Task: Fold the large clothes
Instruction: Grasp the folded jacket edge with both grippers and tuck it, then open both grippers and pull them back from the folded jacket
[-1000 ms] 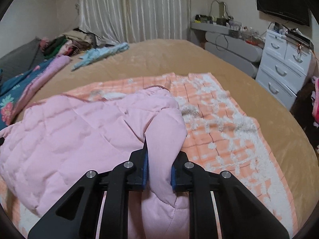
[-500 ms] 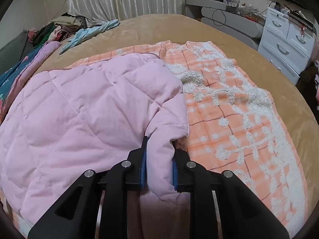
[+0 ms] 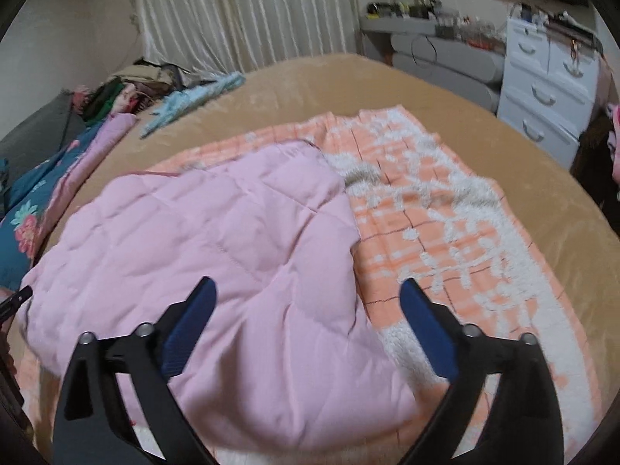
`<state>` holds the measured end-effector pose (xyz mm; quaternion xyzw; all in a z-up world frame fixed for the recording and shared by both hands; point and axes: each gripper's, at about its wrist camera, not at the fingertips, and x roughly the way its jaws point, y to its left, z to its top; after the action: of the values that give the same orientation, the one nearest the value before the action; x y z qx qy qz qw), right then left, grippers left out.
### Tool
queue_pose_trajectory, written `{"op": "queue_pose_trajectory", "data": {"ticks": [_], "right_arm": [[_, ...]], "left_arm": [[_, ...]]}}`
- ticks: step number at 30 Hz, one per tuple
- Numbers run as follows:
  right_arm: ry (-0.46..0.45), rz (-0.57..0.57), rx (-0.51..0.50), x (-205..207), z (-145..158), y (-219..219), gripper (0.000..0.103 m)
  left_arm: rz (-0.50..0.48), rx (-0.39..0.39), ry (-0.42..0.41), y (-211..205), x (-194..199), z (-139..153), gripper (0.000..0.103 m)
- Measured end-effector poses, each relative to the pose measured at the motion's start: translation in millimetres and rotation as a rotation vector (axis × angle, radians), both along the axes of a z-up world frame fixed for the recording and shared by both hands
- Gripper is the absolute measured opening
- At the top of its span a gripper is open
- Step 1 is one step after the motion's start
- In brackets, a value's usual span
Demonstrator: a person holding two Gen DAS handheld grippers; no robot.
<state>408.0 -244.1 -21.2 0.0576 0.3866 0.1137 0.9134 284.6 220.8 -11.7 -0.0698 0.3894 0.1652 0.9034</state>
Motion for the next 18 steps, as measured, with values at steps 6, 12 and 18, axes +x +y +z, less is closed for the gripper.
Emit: {"op": "queue_pose_trajectory", "data": {"ticks": [6, 12, 18], "right_arm": [[-0.043, 0.039, 0.026, -36.4, 23.2, -5.3, 0.099], [-0.047, 0.037, 0.058, -64.5, 32.5, -10.7, 0.099], [-0.042, 0.028, 0.072, -83.6, 33.5, -14.3, 0.099]], "left_arm": [[-0.028, -0.020, -0.046, -6.7, -23.7, 22.4, 0.091], [-0.025, -0.011, -0.057, -12.0, -48.3, 33.0, 0.094], [-0.011, -0.014, -0.052, -12.8, -68.1, 33.6, 0.094]]}}
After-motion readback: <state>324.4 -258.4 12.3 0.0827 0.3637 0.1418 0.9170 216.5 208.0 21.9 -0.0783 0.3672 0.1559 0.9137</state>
